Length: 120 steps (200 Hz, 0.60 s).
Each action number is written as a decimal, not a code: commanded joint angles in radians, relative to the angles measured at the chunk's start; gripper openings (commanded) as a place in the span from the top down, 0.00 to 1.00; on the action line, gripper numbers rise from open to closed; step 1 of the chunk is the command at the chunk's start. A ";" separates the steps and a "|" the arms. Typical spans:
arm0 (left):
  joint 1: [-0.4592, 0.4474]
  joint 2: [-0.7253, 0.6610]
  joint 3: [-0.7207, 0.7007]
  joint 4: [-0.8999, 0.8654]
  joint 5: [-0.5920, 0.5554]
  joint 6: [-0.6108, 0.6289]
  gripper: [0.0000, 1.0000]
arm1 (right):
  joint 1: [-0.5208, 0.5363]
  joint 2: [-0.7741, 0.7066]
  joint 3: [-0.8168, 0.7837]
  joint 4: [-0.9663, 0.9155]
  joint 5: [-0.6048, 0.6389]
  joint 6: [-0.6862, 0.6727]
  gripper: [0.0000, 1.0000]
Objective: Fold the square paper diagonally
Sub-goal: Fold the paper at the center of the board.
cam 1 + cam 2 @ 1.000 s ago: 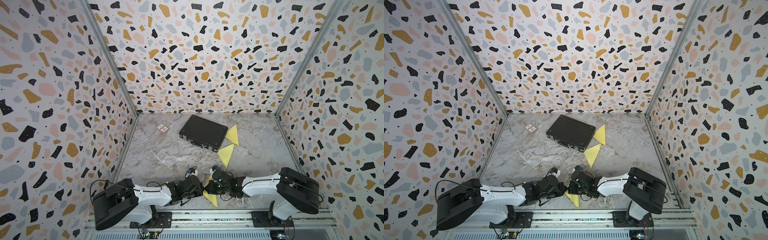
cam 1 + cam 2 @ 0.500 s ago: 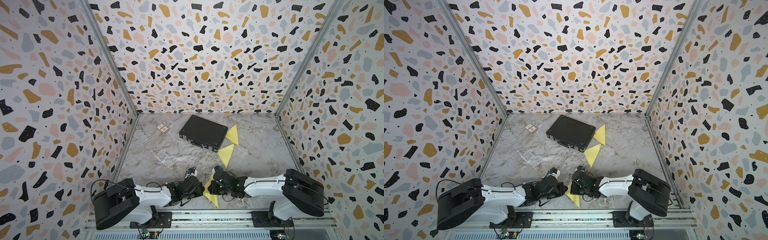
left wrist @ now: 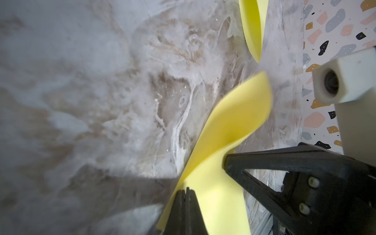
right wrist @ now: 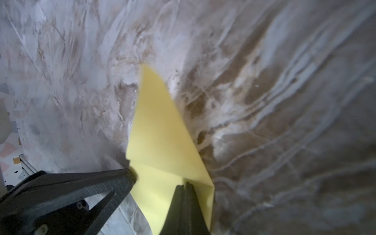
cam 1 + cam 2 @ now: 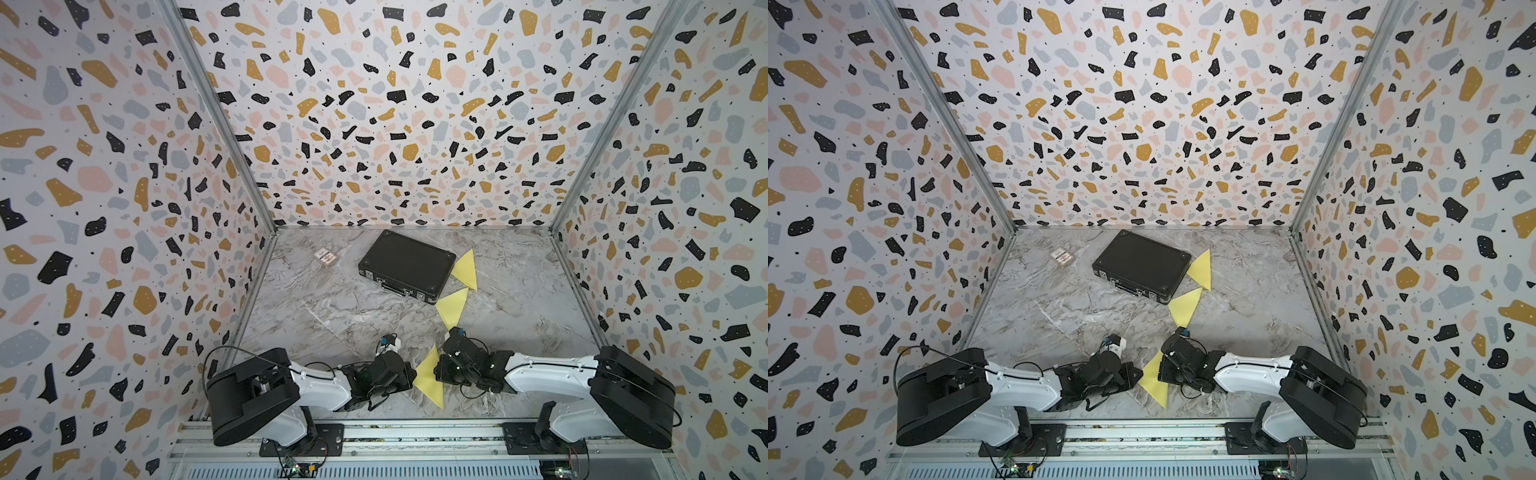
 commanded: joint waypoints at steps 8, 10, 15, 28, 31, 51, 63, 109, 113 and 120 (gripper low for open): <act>-0.008 0.086 -0.086 -0.367 -0.013 0.004 1.00 | -0.026 -0.052 -0.039 -0.079 0.024 -0.014 0.97; -0.008 0.085 -0.085 -0.369 -0.014 0.004 1.00 | -0.029 -0.056 -0.042 -0.079 0.021 -0.013 0.97; -0.008 0.082 -0.084 -0.375 -0.015 0.005 1.00 | -0.038 -0.068 -0.049 -0.079 0.014 -0.010 0.96; -0.010 0.071 -0.077 -0.393 -0.020 0.009 1.00 | -0.060 -0.102 -0.074 -0.042 -0.017 -0.009 0.92; -0.010 0.070 -0.076 -0.398 -0.021 0.011 1.00 | -0.064 -0.110 -0.079 -0.032 -0.024 -0.009 0.90; -0.013 0.056 -0.069 -0.413 -0.023 0.019 1.00 | -0.074 -0.155 -0.108 0.048 -0.070 -0.012 0.73; -0.013 0.049 -0.064 -0.417 -0.022 0.022 1.00 | -0.075 -0.163 -0.123 0.101 -0.099 -0.004 0.63; -0.020 0.043 -0.052 -0.420 -0.021 0.022 1.00 | -0.110 -0.079 -0.165 0.239 -0.200 0.048 0.59; -0.020 0.042 -0.050 -0.422 -0.022 0.022 1.00 | -0.112 -0.068 -0.170 0.253 -0.205 0.056 0.59; -0.020 0.039 -0.050 -0.425 -0.021 0.022 1.00 | -0.116 -0.049 -0.177 0.277 -0.215 0.071 0.59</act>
